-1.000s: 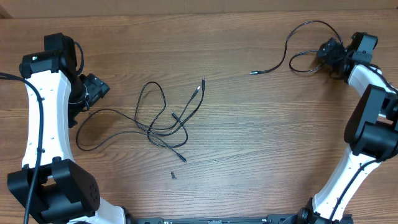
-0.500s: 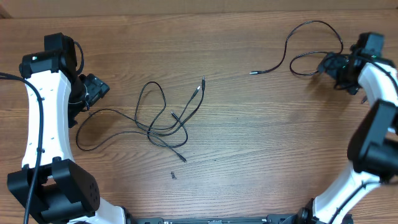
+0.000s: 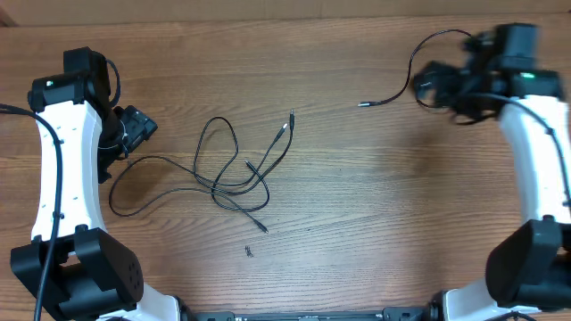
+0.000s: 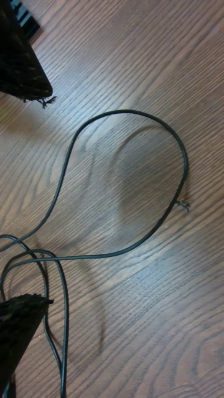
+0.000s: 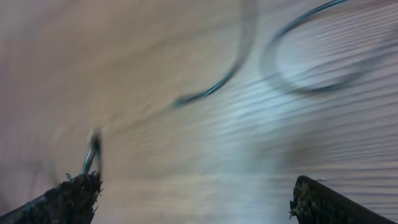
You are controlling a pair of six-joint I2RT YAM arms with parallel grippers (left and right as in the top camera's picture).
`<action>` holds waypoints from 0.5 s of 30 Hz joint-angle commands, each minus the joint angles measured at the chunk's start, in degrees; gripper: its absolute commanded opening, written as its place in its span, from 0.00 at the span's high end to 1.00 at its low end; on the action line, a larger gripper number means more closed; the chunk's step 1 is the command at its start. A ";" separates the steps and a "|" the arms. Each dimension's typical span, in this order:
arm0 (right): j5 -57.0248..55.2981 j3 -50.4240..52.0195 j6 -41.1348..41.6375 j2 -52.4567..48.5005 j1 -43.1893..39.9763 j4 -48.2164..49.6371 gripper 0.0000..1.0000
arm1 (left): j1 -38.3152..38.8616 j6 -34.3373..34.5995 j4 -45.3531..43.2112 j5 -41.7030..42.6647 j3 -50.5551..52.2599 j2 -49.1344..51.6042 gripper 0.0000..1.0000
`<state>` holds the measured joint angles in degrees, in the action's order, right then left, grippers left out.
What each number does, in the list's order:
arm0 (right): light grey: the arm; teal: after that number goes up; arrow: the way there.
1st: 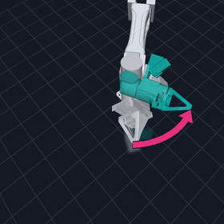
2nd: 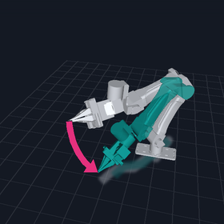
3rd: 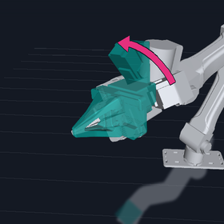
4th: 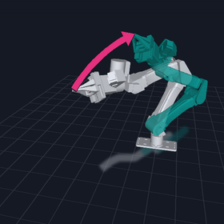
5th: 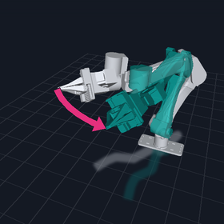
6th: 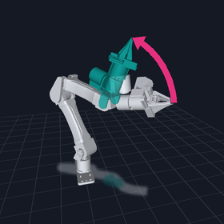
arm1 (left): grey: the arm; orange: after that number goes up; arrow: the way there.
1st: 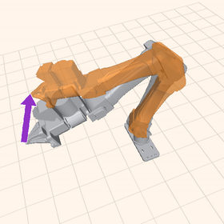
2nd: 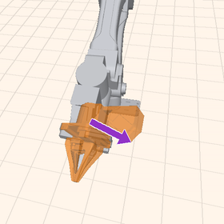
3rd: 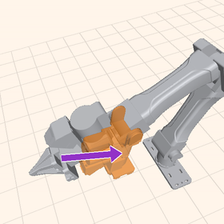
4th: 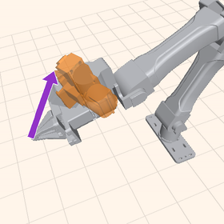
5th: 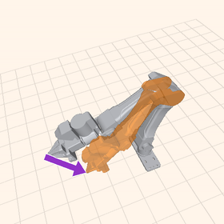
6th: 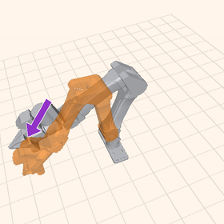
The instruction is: Untangle cables
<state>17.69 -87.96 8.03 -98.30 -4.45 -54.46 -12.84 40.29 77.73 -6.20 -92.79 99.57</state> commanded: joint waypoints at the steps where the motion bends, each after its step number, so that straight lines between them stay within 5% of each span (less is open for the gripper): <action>1: 1.25 -0.20 -2.34 1.31 6.78 -1.03 0.00 | 0.22 -0.66 -0.07 -0.15 -1.05 0.44 0.00; 15: 1.92 -0.20 -0.37 1.31 29.16 -3.13 0.00 | 0.22 -0.66 -0.07 -0.15 -1.05 0.44 0.00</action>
<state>19.14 -87.96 7.49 -98.30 21.76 -57.71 -12.84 40.29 77.73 -6.20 -92.79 99.57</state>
